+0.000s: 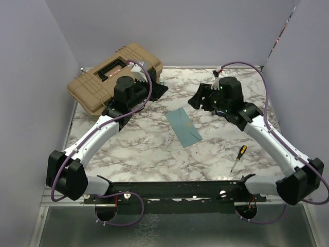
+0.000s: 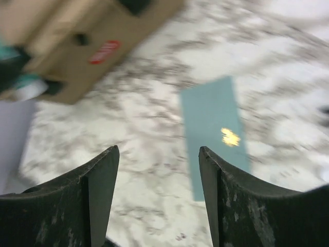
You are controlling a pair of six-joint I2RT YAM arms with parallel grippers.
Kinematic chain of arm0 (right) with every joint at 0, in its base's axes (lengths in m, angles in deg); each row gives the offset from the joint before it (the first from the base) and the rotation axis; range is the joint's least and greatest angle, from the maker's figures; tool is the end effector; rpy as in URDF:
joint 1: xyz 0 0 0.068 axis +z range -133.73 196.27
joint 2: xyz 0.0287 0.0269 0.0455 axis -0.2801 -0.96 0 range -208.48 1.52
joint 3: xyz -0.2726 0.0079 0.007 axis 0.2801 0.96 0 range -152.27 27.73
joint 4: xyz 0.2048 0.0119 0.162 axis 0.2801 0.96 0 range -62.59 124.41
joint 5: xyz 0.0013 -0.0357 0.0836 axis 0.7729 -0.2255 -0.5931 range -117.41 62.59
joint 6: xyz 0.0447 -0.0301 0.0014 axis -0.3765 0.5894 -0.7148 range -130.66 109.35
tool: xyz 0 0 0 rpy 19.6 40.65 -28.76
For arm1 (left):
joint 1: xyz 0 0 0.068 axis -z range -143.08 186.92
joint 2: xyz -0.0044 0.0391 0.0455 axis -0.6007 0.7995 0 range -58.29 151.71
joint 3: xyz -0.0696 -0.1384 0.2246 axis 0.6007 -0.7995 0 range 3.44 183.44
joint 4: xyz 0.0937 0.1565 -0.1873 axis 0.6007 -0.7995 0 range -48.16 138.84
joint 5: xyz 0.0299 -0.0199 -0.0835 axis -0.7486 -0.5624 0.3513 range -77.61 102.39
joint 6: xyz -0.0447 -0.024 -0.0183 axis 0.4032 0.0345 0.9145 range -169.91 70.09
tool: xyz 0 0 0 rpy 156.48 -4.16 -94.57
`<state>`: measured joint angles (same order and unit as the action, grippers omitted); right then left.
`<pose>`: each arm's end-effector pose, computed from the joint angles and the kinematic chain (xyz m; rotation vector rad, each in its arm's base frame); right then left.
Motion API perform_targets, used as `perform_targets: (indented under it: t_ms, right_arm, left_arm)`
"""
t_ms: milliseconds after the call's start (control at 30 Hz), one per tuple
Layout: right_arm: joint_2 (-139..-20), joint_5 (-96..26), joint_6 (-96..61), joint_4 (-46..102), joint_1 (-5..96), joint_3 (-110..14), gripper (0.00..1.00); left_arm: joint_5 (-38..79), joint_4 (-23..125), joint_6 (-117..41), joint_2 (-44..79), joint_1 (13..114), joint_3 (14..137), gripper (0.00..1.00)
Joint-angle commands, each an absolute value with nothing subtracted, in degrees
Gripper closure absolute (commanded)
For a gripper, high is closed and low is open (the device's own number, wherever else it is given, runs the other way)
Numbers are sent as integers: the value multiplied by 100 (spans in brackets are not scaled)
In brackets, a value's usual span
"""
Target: Place the letter into the envelope and seal it
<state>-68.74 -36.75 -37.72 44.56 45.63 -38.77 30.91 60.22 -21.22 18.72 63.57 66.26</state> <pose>0.2422 0.1429 0.3669 -0.1538 2.0123 0.8010 0.2813 -0.1538 0.3637 0.2328 1.6972 -0.9929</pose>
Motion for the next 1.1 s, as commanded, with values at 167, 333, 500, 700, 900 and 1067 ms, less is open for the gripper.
perform_targets:
  t_ms: [167, 333, 500, 700, 900, 1067]
  right_arm:
    - [-8573, -1371, -4095, 7231, 3733, -4049, 32]
    - [-8986, -1838, -4102, 6933, 3151, -3857, 34]
    - [-9402, -2050, -4034, 6839, 3074, -3861, 42]
    - [-9591, -2131, -3995, 6411, 2939, -3715, 47]
    - [-9816, -2031, -3915, 6268, 2854, -3755, 52]
    - [-9929, -2040, -3864, 6174, 2774, -3766, 57]
  left_arm:
    - [3030, 5704, -2418, 1935, 6366, 6522, 100]
    - [3223, 5813, -2309, 2007, 6372, 6464, 100]
    - [3289, 5841, -2335, 2078, 6373, 6452, 100]
    - [3477, 5966, -2297, 2159, 6372, 6452, 100]
    - [3562, 6049, -2251, 2203, 6381, 6445, 100]
    - [3637, 6127, -2178, 2198, 6390, 6410, 100]
